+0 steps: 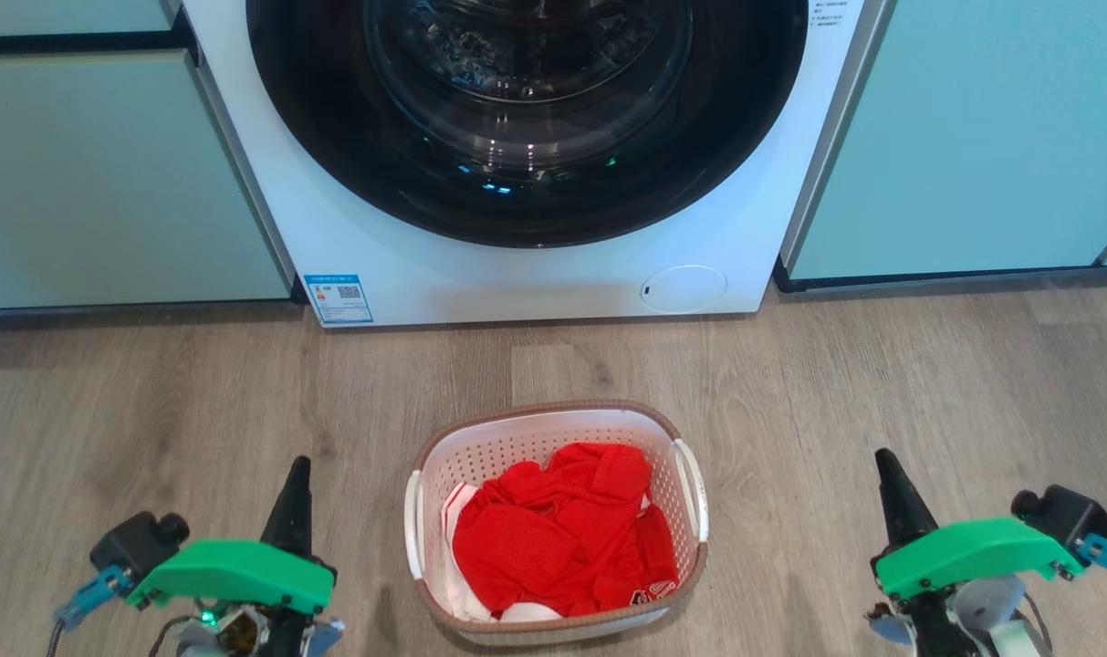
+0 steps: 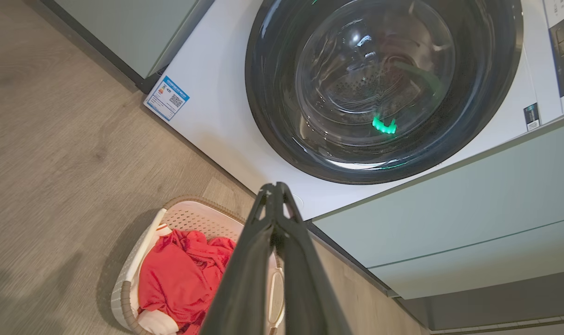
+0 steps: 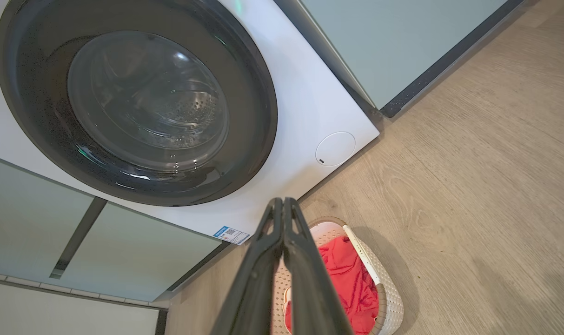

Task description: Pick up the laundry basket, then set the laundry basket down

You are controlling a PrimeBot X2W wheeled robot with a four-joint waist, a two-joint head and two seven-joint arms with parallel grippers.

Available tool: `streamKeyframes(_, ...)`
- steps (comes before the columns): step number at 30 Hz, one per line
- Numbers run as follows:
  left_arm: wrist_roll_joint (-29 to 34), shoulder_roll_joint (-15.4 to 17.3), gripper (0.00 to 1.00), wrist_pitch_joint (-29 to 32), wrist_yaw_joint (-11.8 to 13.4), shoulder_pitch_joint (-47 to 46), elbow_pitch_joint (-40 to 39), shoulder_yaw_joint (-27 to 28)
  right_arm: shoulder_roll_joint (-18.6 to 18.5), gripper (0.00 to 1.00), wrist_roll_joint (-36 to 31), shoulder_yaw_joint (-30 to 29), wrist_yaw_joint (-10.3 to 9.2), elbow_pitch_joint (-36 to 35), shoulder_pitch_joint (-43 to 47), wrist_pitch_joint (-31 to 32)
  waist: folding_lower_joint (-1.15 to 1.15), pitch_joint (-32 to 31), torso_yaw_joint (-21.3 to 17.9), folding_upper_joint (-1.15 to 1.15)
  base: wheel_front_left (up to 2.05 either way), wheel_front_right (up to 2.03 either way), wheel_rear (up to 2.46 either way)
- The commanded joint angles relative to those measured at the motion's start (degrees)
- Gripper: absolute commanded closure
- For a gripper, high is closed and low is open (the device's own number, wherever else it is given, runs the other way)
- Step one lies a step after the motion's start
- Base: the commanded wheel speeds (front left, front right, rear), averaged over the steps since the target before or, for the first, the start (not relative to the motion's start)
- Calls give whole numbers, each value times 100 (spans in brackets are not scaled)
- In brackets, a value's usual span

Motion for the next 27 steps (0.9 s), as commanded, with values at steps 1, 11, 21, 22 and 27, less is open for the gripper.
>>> streamKeyframes(1, -144, 60, 100, 23, -61, -341, -172, 166, -80, 100, 158, -9, 4, -187, -344, 39, -1, 2, 0, 0, 0, 0, 0)
streamKeyframes(11, -673, 63, 100, 169, -128, -393, -165, 311, -85, 100, 715, -115, 5, -185, -378, 182, -1, 20, -3, 0, 0, 0, 0)
streamKeyframes(21, -1320, 63, 100, 349, -211, -456, -155, 492, -88, 100, 1395, -250, 6, -183, -420, 361, -1, 42, -6, 0, 0, 0, 0)
streamKeyframes(22, -1379, 63, 100, 366, -218, -462, -154, 509, -88, 100, 1457, -262, 6, -182, -424, 377, -1, 44, -7, 0, 0, 0, 0)
streamKeyframes(27, -1672, 62, 100, 449, -256, -491, -150, 592, -89, 100, 1764, -325, 6, -181, -444, 460, -1, 54, -8, 0, 0, 0, 0)
